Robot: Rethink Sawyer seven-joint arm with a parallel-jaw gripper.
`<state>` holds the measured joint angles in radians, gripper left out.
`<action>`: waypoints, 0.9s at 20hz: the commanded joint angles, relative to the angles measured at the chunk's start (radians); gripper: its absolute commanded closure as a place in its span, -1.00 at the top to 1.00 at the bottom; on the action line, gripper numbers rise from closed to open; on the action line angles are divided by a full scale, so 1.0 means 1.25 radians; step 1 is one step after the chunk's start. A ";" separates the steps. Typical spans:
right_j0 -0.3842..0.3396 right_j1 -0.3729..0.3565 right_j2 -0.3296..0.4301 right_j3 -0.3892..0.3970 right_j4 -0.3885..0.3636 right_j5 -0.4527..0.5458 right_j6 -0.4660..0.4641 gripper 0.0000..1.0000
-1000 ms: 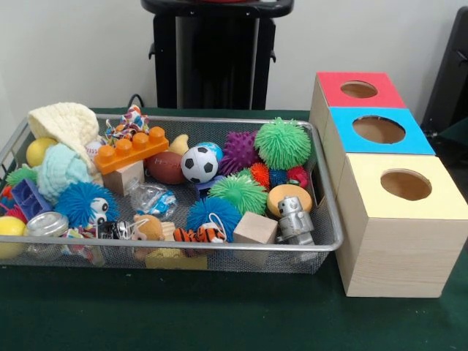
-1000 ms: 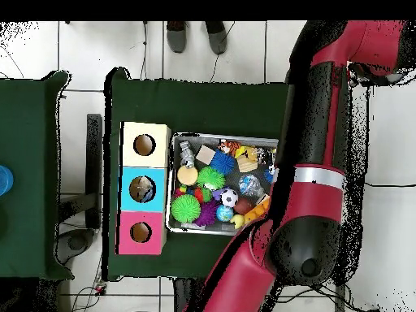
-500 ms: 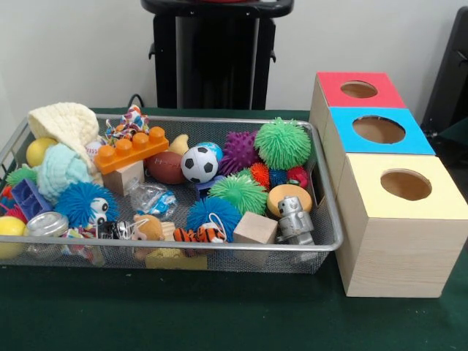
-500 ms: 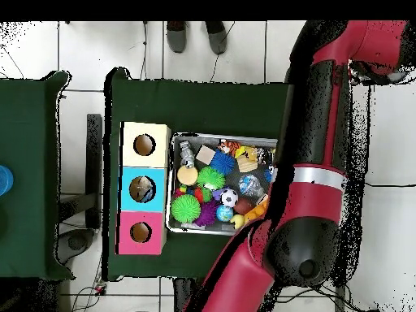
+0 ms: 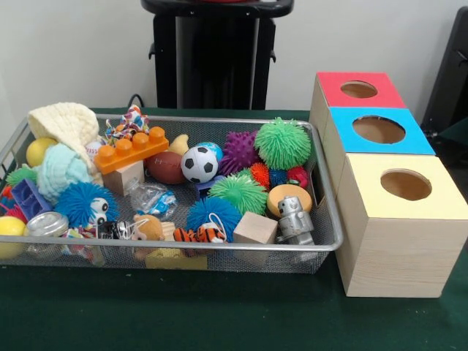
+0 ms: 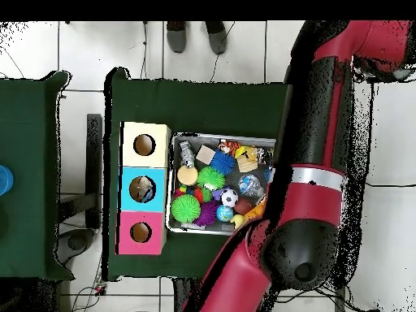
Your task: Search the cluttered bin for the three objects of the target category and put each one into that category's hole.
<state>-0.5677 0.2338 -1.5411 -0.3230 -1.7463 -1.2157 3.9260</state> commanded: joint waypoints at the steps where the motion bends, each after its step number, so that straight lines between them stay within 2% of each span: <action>1: 0.101 -0.014 0.002 0.198 0.038 -0.060 -0.130 1.00; 2: 0.122 -0.013 0.012 0.232 0.036 -0.052 -0.151 1.00; 5: 0.184 -0.015 0.021 0.328 0.026 -0.057 -0.153 1.00; 12: 0.273 -0.028 0.036 0.451 0.020 -0.078 -0.105 1.00; 18: 0.330 -0.032 0.056 0.530 0.025 -0.077 -0.072 1.00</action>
<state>-0.1843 0.2053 -1.5244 0.1501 -1.7465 -1.2159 3.9260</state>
